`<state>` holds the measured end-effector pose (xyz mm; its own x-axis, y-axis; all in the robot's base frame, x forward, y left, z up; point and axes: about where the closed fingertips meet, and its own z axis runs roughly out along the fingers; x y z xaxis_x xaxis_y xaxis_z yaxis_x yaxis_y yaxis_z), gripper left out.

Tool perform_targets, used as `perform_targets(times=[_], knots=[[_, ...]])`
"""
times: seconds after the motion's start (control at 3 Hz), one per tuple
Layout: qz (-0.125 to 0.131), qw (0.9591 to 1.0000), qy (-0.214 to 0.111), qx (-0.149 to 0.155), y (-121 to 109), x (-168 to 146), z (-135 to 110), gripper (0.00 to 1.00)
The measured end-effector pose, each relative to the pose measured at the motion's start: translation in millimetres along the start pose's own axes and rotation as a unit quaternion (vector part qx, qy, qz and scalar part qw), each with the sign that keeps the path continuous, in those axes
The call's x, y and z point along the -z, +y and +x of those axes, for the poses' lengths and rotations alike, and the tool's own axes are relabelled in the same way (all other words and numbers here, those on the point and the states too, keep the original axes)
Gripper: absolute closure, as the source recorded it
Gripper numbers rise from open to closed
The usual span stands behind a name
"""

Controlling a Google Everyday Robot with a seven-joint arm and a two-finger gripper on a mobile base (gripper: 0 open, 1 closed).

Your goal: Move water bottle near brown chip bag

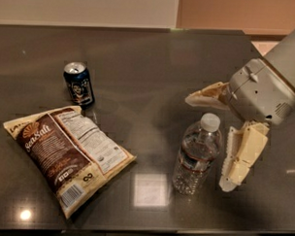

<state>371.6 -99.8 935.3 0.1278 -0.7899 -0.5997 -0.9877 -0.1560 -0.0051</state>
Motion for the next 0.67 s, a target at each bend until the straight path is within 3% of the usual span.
perform_targets(times=[0.33, 0.67], knots=[[0.002, 0.9999, -0.015, 0.005, 8.2, -5.1, -4.4, 0.0], [0.004, 0.9998, -0.017, 0.002, 13.2, -12.5, -4.6, 0.18]])
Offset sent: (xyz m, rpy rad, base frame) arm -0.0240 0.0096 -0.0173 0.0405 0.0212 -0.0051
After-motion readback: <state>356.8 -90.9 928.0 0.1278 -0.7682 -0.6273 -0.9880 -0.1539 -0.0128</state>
